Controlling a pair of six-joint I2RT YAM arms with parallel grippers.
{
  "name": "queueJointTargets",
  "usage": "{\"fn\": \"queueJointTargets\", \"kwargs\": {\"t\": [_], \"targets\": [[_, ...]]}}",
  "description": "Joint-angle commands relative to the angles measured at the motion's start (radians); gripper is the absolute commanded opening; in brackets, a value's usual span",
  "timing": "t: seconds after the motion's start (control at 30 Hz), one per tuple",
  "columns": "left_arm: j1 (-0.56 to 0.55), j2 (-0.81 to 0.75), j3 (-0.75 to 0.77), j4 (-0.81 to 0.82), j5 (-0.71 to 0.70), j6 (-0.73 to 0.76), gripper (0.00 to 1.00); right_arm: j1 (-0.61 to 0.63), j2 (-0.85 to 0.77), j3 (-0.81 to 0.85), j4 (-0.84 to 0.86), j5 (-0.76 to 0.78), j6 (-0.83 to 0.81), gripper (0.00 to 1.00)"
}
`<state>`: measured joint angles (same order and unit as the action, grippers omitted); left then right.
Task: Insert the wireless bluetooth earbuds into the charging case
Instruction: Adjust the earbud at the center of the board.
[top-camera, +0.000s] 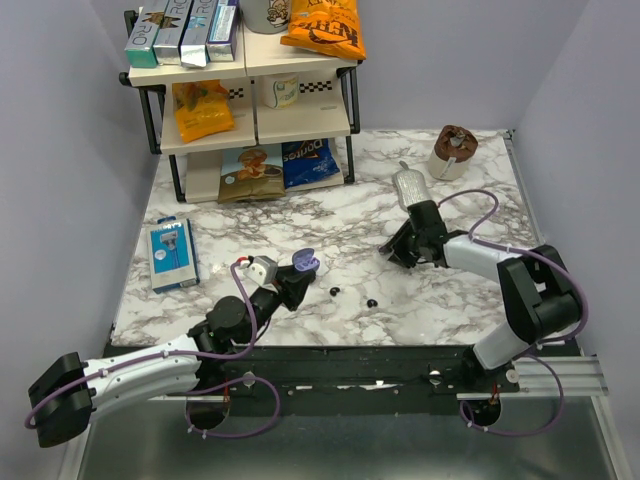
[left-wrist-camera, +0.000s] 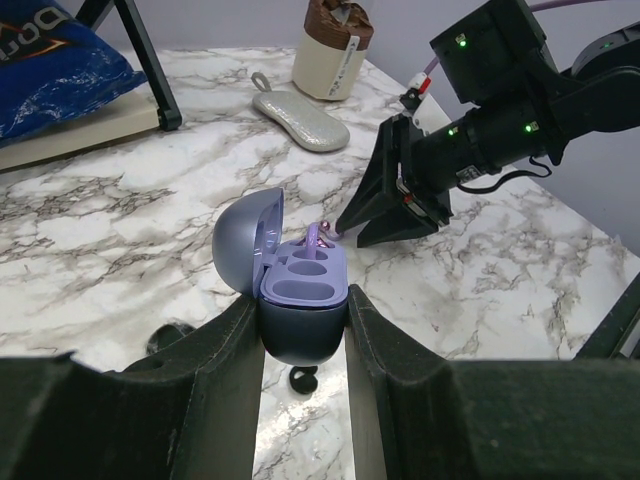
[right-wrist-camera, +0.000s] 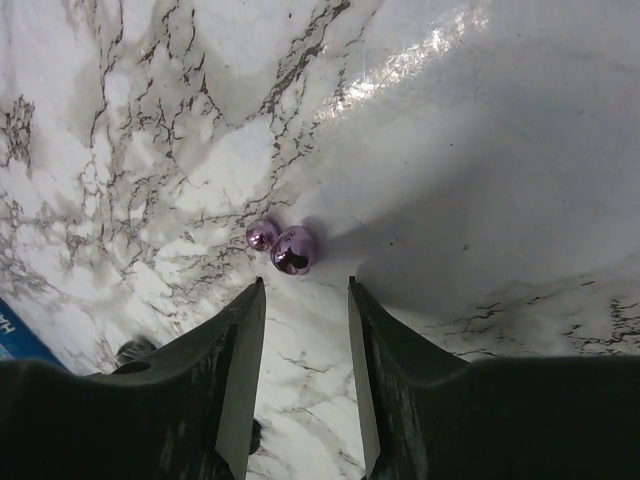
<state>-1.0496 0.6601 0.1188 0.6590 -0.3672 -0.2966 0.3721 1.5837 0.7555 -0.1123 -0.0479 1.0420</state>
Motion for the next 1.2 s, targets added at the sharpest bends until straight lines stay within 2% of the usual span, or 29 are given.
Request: {"fn": "queueJointTargets", "kwargs": {"t": [0.0,0.37,0.6,0.7,0.93,1.17], "targets": [[-0.009,-0.008,-0.013,0.034,-0.009,-0.003,0.00,0.004,0.050,0.037,-0.015,0.045,0.016,0.48],[-0.009,-0.019,-0.015,0.019,-0.013,-0.003,0.00,0.004,0.105,0.085,-0.089,0.108,-0.040,0.34],[-0.009,-0.020,-0.016,0.018,-0.010,-0.004,0.00,0.002,0.093,0.099,-0.113,0.132,-0.155,0.18],[-0.009,-0.025,-0.018,0.016,-0.010,-0.003,0.00,0.004,0.058,0.120,-0.139,0.152,-0.276,0.14],[-0.009,-0.016,-0.015,0.036,-0.009,-0.001,0.00,0.045,0.004,0.246,-0.272,0.132,-0.716,0.11],[-0.009,0.006,-0.005,0.064,0.005,0.001,0.00,0.338,0.070,0.315,-0.322,0.247,-1.042,0.11]]}}
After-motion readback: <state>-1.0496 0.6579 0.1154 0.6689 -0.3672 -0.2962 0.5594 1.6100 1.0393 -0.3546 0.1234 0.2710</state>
